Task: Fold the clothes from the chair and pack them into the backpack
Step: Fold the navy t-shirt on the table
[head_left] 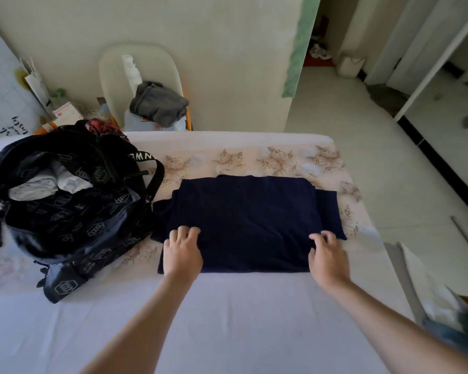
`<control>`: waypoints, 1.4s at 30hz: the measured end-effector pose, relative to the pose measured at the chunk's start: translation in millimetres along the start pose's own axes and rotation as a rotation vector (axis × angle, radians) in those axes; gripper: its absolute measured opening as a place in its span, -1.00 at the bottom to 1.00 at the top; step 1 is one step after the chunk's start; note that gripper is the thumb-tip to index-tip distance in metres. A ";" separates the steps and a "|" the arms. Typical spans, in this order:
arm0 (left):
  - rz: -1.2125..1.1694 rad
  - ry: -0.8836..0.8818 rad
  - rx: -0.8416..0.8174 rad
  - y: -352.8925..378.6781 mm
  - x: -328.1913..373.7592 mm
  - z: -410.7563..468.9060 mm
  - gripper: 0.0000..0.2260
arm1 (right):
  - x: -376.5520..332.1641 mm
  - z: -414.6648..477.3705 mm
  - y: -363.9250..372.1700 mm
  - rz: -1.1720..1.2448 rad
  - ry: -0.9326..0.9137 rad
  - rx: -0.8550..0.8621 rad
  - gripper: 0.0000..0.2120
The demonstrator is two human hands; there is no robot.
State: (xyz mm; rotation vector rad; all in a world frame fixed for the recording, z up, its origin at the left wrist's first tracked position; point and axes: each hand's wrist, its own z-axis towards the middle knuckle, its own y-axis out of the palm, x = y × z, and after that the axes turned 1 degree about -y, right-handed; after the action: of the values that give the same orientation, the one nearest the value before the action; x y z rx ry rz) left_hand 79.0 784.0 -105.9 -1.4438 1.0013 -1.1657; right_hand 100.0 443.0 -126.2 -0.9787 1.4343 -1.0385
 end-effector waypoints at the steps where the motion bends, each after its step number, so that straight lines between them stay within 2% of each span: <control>1: -0.068 0.116 -0.040 0.6 17.3 4.5 -0.58 | 5.3 -0.7 -2.9 -0.025 0.103 0.005 -0.62; 4: -0.090 0.364 -0.258 8.9 66.2 12.7 -0.55 | 20.8 -0.6 -11.1 0.003 0.255 -0.115 -0.59; 7: 0.097 0.378 -0.436 20.8 93.9 15.1 -0.50 | 32.0 0.0 -17.3 0.010 0.211 -0.072 -0.71; 10: 0.244 0.361 -0.291 20.9 107.1 21.6 -0.65 | 41.1 0.2 -23.3 -0.120 0.198 -0.090 -0.76; 12: 0.234 0.420 -0.205 20.6 116.1 35.8 -0.70 | 42.8 4.7 -22.6 -0.160 0.172 -0.123 -0.58; 14: 0.218 0.492 -0.154 23.5 125.1 56.0 -0.73 | 36.2 15.5 -20.6 -0.164 0.034 -0.086 -0.40; 15: 0.190 0.511 -0.147 25.3 129.5 66.7 -0.70 | 29.8 23.0 -19.3 -0.150 -0.052 -0.068 -0.37; 18: 0.179 0.517 -0.306 32.8 143.6 96.5 -0.45 | 8.0 49.5 -11.1 -0.139 -0.264 -0.117 -0.42; 21: 0.280 0.531 -0.525 42.3 153.1 123.1 -0.28 | 3.2 71.2 3.3 -0.148 -0.292 -0.282 -0.38; 25: 0.291 0.477 -0.525 50.4 159.3 150.2 -0.32 | 26.7 79.2 13.0 -0.134 -0.284 -0.268 -0.37; 26: 0.280 0.473 -0.479 50.5 165.2 153.5 -0.36 | 33.1 77.5 12.2 -0.080 -0.269 -0.208 -0.41; 28: 0.217 0.511 -0.343 49.3 185.8 157.1 -0.45 | 47.6 75.0 9.4 -0.030 -0.166 0.036 -0.56; 30: 0.091 0.627 -0.244 47.7 217.0 159.2 -0.54 | 64.7 75.6 4.8 -0.077 0.057 0.223 -0.69; 32: -0.025 0.779 -0.231 48.0 255.5 161.6 -0.60 | 80.2 77.0 -0.3 -0.103 0.269 0.227 -0.72; 35: -0.052 0.890 -0.313 54.7 311.6 166.2 -0.58 | 95.0 77.0 -1.8 -0.070 0.358 0.165 -0.72; 39: 0.150 0.821 -0.302 63.9 358.0 173.3 -0.47 | 98.9 74.2 -2.3 0.058 0.370 0.156 -0.86; 42: 0.206 0.741 -0.310 60.4 374.6 181.0 -0.67 | 103.0 71.5 -2.4 0.102 0.415 0.130 -0.86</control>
State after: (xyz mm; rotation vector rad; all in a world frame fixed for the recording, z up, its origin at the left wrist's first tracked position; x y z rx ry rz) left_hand 329.1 446.2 -112.9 -1.0961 1.8612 -1.4681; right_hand 160.8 337.7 -157.0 -0.6098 1.7071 -1.2912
